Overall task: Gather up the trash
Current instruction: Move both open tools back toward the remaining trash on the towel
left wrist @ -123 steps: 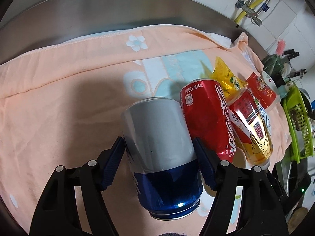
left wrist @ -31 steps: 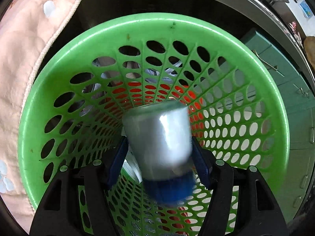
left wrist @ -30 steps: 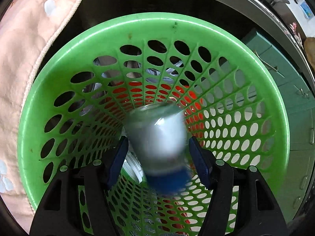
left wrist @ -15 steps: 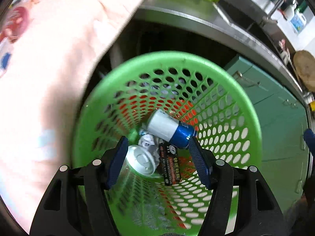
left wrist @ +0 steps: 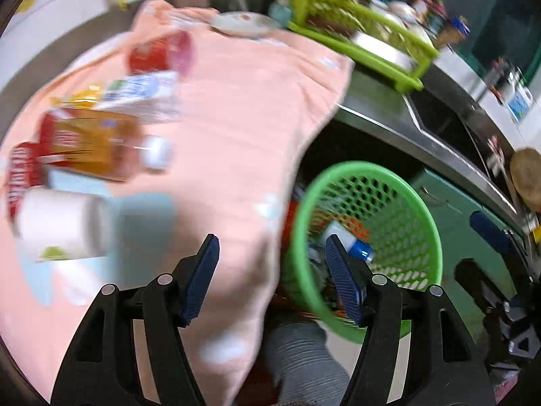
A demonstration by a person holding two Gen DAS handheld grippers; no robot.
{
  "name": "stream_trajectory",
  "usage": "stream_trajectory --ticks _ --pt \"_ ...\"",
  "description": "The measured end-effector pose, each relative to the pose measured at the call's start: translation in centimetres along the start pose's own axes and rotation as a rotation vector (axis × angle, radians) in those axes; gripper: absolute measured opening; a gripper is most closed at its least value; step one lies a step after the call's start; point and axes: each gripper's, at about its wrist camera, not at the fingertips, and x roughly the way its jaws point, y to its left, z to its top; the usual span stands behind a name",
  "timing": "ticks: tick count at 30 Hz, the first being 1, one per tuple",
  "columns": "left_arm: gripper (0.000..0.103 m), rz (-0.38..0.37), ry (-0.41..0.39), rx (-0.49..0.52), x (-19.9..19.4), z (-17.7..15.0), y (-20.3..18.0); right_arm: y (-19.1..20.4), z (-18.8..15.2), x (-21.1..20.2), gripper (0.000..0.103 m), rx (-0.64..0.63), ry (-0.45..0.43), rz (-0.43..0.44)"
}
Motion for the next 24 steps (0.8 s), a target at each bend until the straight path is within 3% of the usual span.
stream_trajectory --ticks 9,16,24 --pt "0.068 0.15 -0.133 -0.163 -7.0 0.4 9.9 7.4 2.9 4.3 0.085 -0.141 0.053 0.206" --pt "0.068 0.246 -0.181 -0.312 -10.8 0.0 17.9 13.6 3.9 7.7 0.085 -0.312 0.096 0.324" --pt "0.069 0.298 -0.205 -0.415 -12.8 -1.4 23.9 19.7 4.5 12.1 0.085 -0.493 0.142 0.427"
